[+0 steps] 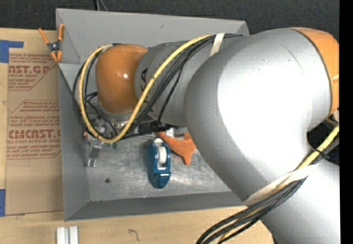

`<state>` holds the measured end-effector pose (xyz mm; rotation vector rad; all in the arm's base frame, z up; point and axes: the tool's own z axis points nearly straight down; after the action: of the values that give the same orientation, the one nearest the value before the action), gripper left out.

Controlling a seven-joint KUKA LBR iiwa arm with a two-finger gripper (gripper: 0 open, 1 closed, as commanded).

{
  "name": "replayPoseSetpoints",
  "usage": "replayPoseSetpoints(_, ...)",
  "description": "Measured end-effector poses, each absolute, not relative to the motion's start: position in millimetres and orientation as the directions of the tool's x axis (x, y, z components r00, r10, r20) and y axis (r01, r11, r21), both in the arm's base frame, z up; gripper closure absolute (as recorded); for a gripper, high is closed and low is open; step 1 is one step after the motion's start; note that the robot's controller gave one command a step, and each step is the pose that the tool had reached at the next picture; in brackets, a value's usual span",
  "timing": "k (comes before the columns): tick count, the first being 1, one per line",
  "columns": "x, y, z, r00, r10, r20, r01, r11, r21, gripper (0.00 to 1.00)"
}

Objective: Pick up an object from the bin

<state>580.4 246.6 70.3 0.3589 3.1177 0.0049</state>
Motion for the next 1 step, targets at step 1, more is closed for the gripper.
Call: replayPoseSetpoints(1, 587.5, 223.7, 69.7, -0.994, 0.113, -0.001, 0.113, 0.994, 0.000, 0.00)
